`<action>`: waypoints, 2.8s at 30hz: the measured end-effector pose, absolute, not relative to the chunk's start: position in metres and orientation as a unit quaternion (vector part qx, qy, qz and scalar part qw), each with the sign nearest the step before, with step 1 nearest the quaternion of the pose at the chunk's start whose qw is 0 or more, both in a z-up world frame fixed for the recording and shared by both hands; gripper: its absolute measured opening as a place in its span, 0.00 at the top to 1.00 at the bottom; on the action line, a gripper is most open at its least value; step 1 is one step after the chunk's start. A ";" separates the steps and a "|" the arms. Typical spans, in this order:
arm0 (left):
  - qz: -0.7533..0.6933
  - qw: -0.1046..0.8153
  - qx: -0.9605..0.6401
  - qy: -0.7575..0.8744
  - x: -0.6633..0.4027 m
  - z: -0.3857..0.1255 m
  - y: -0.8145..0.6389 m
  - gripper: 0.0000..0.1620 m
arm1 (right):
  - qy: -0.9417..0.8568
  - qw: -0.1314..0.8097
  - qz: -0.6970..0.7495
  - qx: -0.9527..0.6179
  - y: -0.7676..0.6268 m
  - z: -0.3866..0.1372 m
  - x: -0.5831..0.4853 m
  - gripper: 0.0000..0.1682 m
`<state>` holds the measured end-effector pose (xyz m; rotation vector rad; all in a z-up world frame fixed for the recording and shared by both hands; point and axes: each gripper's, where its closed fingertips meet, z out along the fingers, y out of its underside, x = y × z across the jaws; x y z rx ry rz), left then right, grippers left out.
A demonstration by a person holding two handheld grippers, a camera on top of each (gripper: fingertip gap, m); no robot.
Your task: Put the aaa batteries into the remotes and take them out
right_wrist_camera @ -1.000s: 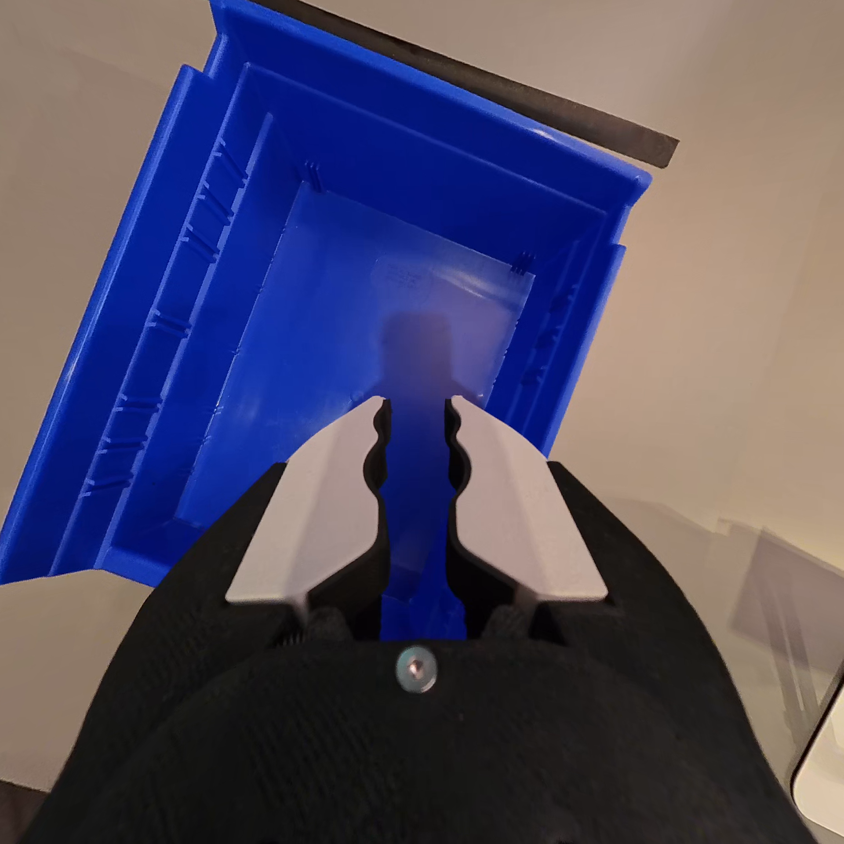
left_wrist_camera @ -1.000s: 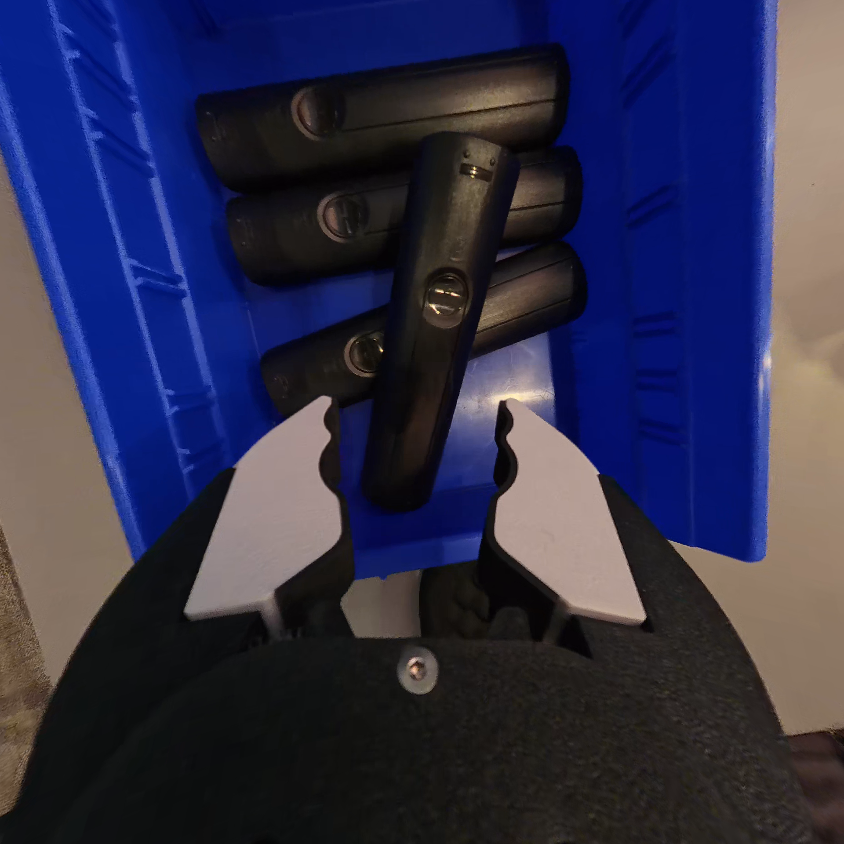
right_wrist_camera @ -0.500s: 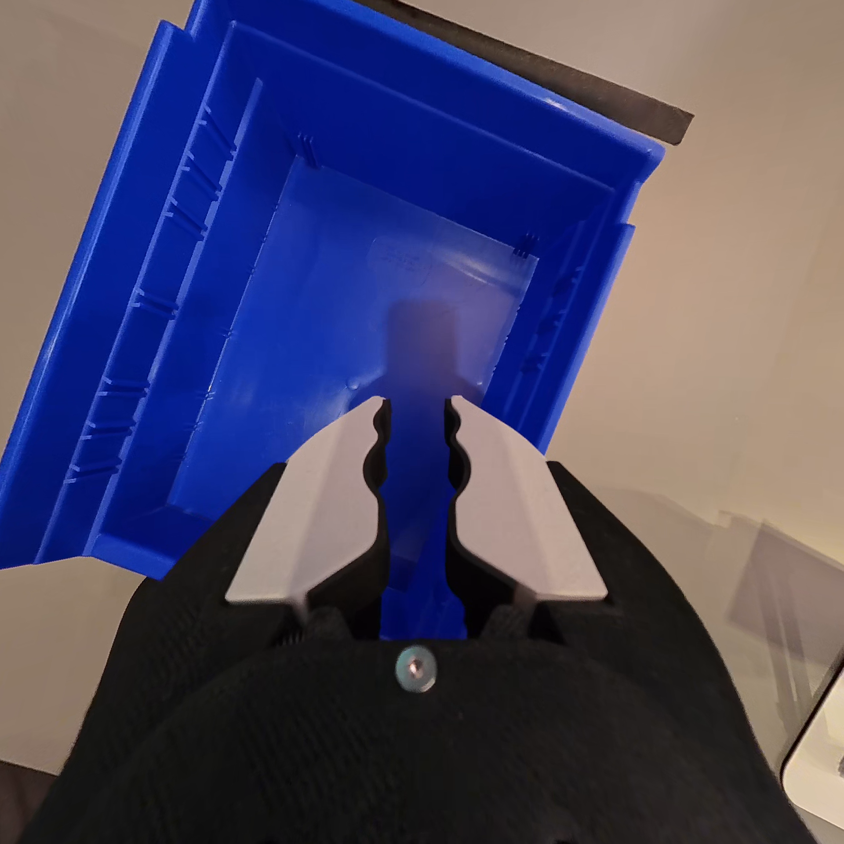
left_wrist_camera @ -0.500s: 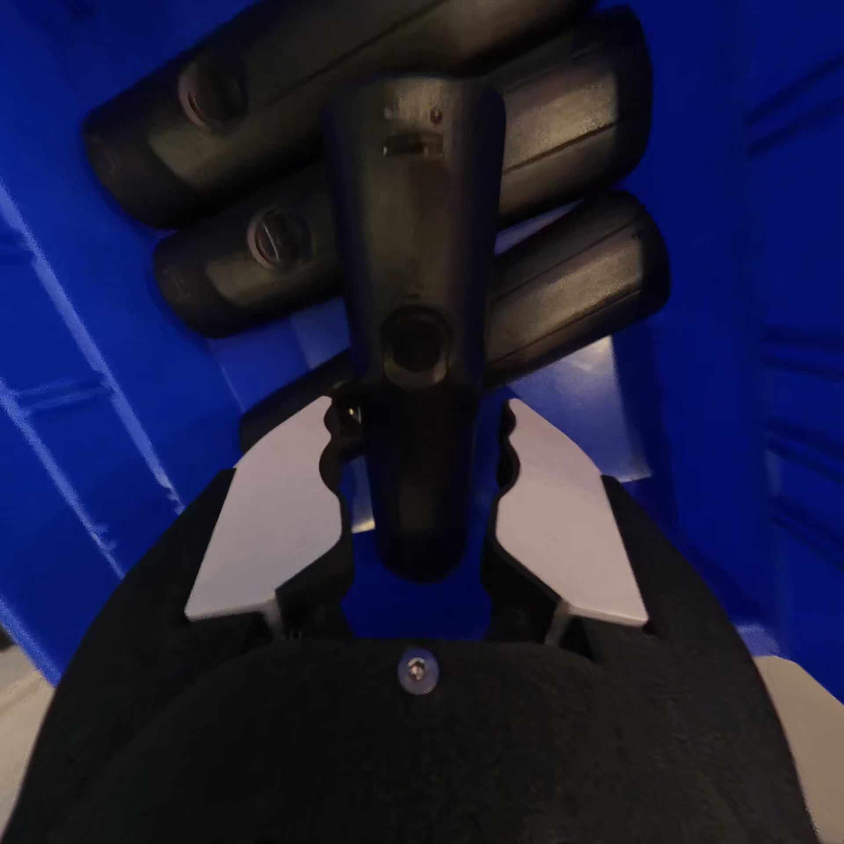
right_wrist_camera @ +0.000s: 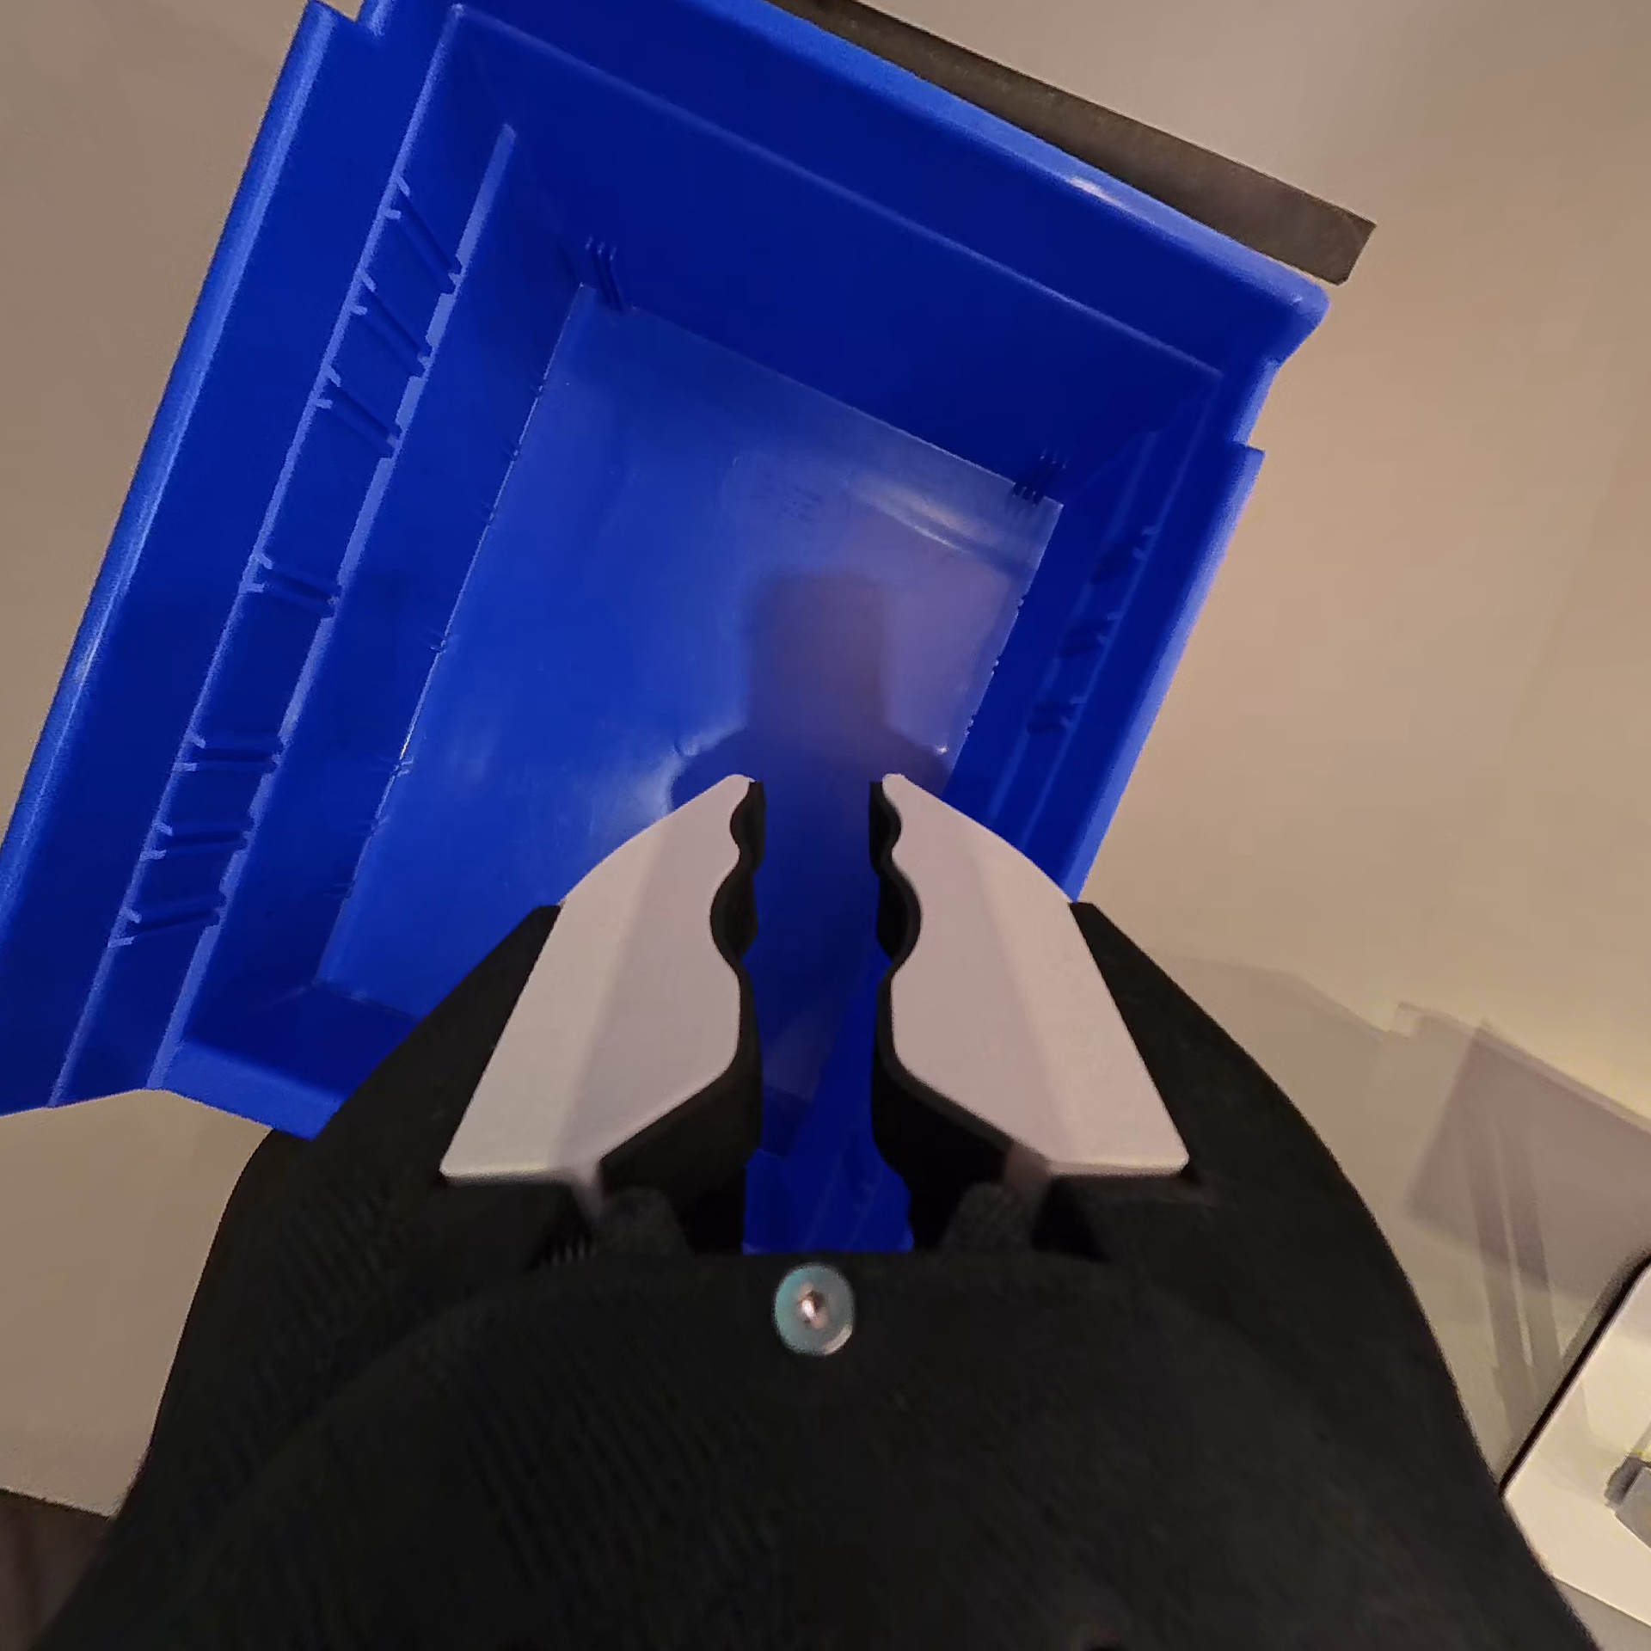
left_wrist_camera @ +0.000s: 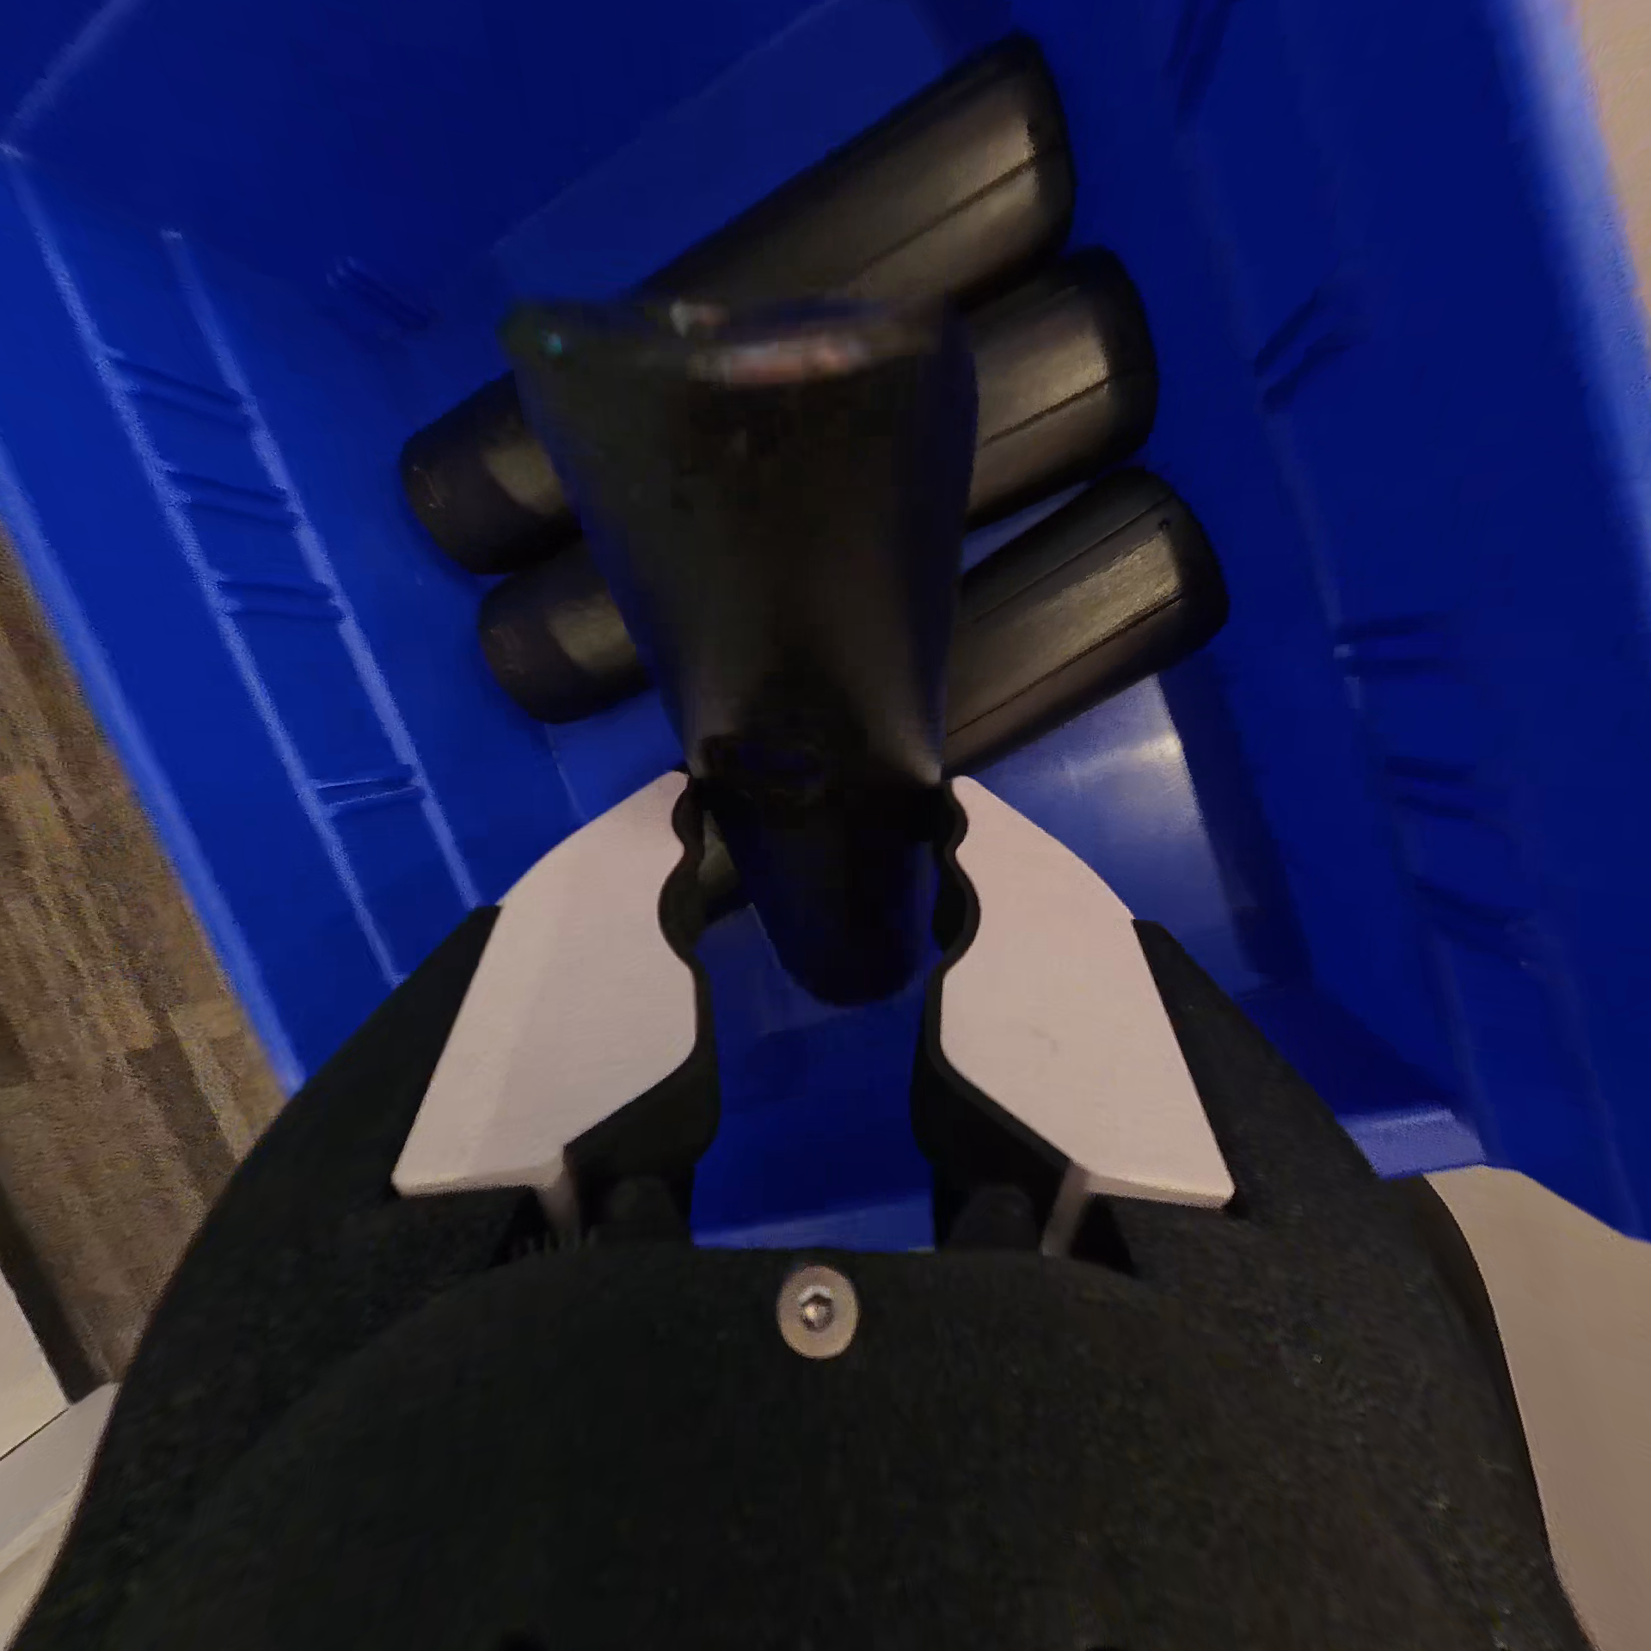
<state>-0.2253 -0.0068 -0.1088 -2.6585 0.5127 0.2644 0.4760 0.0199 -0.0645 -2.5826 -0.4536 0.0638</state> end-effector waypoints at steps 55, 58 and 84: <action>-0.430 0.384 -0.634 0.514 0.125 0.072 -0.077 0.48 | -0.544 0.211 0.490 -0.647 -0.103 0.005 0.146 0.85; -0.440 0.344 -0.612 0.560 0.129 0.059 -0.091 0.50 | -0.569 0.143 0.494 -0.642 -0.120 -0.009 0.151 0.85; -0.502 0.391 -0.620 0.459 0.121 0.051 -0.045 0.83 | -0.391 0.354 0.572 -0.629 -0.041 0.050 0.159 0.65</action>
